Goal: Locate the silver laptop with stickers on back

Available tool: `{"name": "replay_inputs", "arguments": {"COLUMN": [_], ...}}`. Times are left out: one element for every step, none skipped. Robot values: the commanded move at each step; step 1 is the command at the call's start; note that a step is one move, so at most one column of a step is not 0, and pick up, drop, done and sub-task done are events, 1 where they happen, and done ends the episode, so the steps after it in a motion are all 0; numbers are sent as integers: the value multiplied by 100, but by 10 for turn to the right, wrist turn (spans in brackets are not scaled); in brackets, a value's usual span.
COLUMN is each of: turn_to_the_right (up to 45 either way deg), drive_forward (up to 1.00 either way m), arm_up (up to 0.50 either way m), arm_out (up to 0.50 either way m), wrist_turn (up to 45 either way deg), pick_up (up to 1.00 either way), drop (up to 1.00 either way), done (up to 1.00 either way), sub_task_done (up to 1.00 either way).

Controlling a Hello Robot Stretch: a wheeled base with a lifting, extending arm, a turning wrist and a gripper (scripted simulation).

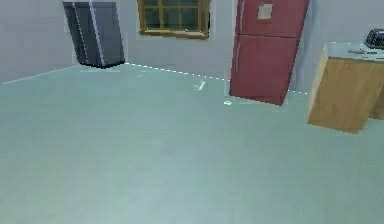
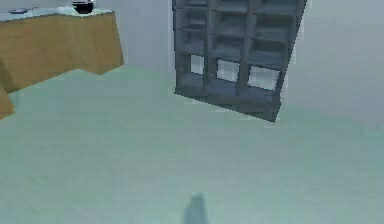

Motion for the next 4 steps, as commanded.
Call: {"name": "replay_inputs", "arguments": {"turn_to_the_right": [-450, 0, -150, 0], "drive_forward": [0, 60, 0, 85], "arm_up": [0, 0, 0, 0], "arm_out": [0, 0, 0, 0], "wrist_turn": [0, 0, 0, 0], "pick_up": [0, 0, 0, 0], "drop": [0, 0, 0, 0], "done": [0, 0, 0, 0], "sub_task_done": [0, 0, 0, 0]}}
